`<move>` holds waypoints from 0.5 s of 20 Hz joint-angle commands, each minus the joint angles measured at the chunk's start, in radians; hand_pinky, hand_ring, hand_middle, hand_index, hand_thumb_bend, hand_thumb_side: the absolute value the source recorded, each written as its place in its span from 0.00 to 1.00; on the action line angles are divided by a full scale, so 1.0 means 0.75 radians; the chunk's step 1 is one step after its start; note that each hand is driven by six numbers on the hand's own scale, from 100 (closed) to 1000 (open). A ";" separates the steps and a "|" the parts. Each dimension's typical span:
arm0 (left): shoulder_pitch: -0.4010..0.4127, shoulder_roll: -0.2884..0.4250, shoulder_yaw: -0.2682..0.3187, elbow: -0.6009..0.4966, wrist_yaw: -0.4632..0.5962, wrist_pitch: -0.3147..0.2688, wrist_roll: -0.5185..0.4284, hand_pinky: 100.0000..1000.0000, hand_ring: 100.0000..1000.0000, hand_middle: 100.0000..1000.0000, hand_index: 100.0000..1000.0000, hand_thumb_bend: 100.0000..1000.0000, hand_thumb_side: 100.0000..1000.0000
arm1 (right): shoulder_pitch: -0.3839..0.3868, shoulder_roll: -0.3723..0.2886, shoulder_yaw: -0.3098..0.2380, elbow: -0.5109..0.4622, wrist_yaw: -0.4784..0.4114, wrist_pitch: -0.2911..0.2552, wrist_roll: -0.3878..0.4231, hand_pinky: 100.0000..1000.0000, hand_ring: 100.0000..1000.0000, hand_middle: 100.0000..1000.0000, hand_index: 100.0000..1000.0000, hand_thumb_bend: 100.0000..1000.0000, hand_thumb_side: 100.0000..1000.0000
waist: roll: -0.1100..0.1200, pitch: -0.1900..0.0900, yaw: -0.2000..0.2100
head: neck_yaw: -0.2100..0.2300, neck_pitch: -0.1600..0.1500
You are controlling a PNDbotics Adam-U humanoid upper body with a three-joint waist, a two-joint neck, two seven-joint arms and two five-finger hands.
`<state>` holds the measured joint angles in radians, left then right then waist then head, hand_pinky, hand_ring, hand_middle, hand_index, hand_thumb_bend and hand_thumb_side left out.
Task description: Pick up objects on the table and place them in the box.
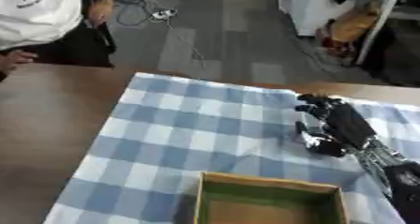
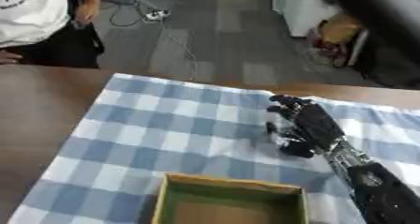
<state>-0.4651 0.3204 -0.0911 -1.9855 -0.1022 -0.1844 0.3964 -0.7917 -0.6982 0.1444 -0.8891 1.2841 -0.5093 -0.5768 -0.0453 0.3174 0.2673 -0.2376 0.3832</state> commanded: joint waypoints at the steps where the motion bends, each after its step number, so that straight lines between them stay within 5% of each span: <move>1: -0.014 0.026 0.004 -0.019 -0.005 -0.002 -0.005 0.66 0.71 0.92 1.00 0.20 1.00 | -0.003 -0.071 -0.023 -0.023 0.033 -0.032 0.088 0.61 0.78 0.87 0.88 0.01 1.00 | 0.001 -0.034 -0.002 | 0.012 0.001; 6: -0.013 0.026 0.003 -0.019 -0.004 -0.002 -0.006 0.67 0.71 0.92 1.00 0.20 1.00 | 0.003 -0.078 -0.063 0.024 0.102 -0.024 0.154 0.69 0.82 0.91 0.92 0.10 1.00 | 0.005 -0.031 -0.003 | 0.014 -0.002; 10: -0.015 0.024 0.003 -0.019 -0.002 -0.002 -0.007 0.67 0.71 0.92 1.00 0.20 1.00 | 0.000 -0.075 -0.087 0.067 0.157 0.001 0.178 0.69 0.82 0.92 0.92 0.04 1.00 | 0.008 -0.027 -0.001 | 0.012 -0.005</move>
<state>-0.4651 0.3206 -0.0913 -1.9855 -0.1022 -0.1832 0.3947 -0.7797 -0.7183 0.0934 -0.8379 1.3897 -0.5124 -0.4495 -0.0434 0.3175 0.2668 -0.2366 0.3857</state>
